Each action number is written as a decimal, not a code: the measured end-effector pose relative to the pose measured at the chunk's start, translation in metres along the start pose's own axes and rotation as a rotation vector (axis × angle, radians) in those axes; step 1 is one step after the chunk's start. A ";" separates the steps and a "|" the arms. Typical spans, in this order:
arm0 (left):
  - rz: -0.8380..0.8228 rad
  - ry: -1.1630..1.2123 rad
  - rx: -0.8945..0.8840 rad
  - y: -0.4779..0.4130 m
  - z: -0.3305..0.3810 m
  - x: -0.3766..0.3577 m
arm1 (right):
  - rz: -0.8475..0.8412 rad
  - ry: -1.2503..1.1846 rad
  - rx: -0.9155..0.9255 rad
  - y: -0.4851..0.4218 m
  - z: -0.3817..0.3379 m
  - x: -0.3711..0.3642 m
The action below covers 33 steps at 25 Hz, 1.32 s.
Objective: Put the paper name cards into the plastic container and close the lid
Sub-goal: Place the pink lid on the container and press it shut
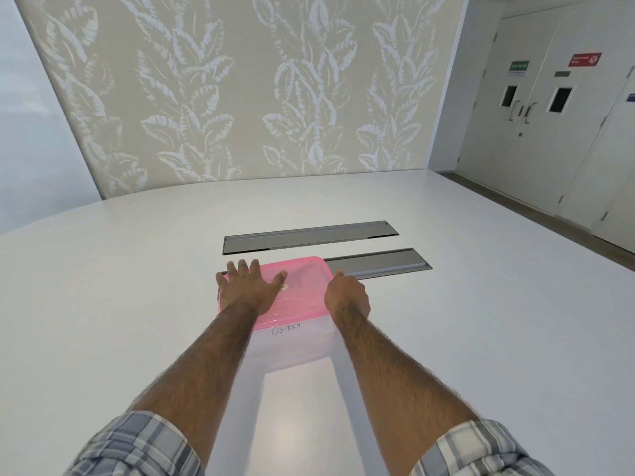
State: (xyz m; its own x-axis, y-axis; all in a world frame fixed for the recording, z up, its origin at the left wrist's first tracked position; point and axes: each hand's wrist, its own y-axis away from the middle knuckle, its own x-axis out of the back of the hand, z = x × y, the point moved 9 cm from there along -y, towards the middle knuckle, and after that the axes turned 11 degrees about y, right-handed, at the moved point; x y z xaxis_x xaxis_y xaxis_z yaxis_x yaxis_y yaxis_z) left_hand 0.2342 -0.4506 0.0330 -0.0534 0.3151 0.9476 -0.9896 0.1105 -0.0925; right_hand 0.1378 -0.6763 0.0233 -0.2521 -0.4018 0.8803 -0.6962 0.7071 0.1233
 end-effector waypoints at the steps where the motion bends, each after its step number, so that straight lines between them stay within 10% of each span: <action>1: 0.001 0.001 -0.001 0.000 0.000 0.000 | 0.003 -0.003 -0.001 0.000 0.001 0.001; 33: -0.065 0.018 0.000 -0.003 -0.001 -0.008 | -0.190 0.304 0.393 -0.073 -0.122 -0.024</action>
State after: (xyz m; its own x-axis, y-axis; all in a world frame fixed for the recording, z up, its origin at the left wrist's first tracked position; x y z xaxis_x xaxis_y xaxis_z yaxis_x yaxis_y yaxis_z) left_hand 0.2377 -0.4528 0.0253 0.0138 0.3243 0.9459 -0.9908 0.1318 -0.0308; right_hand 0.2765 -0.6477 0.0489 0.0687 -0.2739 0.9593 -0.9246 0.3436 0.1644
